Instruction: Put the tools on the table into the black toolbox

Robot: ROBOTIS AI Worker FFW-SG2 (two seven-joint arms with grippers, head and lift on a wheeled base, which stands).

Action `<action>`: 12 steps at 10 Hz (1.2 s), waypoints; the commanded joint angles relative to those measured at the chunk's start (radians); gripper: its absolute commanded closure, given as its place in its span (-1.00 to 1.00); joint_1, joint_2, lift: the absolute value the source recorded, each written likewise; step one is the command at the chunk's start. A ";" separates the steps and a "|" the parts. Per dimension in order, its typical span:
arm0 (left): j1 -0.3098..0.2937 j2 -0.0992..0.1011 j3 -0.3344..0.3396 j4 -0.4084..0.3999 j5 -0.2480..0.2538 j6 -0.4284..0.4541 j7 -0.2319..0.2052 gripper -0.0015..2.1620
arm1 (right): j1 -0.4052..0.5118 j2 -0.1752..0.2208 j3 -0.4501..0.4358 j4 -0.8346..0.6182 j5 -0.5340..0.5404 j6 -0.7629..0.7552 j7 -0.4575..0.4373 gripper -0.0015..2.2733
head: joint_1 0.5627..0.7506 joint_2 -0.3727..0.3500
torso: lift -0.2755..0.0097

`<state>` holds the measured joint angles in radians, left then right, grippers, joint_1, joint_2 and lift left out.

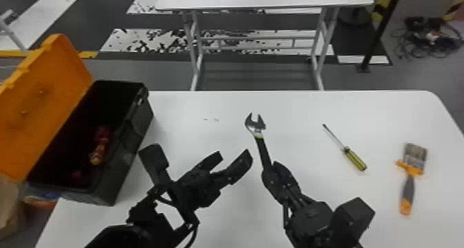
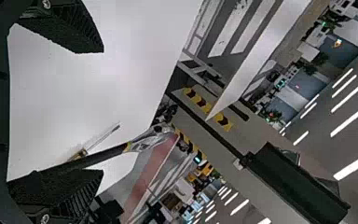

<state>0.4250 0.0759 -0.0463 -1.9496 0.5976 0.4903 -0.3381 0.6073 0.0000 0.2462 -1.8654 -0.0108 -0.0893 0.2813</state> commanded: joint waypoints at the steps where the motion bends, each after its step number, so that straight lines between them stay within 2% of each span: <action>1: -0.017 -0.001 0.008 0.000 0.057 0.034 -0.005 -0.93 | 0.000 0.001 0.010 0.000 0.005 0.000 -0.001 0.98 | 0.41 0.25 | 0.41; 2: -0.029 -0.002 0.016 0.003 0.122 0.074 -0.007 -0.93 | 0.000 0.001 0.019 0.000 0.009 0.000 0.001 0.98 | 0.41 0.24 | 0.41; 3: -0.048 -0.002 0.016 0.011 0.157 0.083 -0.012 -0.93 | 0.000 0.001 0.027 0.002 0.015 0.000 0.001 0.98 | 0.41 0.24 | 0.41; 9: -0.088 -0.007 -0.015 0.057 0.159 0.086 -0.025 -0.87 | -0.015 0.001 0.059 0.002 0.022 0.003 -0.001 0.98 | 0.41 0.24 | 0.41; 12: -0.101 -0.007 -0.015 0.070 0.152 0.086 -0.033 -0.53 | -0.017 0.001 0.059 0.002 0.022 0.006 0.001 0.98 | 0.41 0.23 | 0.41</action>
<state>0.3280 0.0690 -0.0622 -1.8809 0.7531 0.5749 -0.3713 0.5910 0.0000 0.3052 -1.8642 0.0107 -0.0830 0.2811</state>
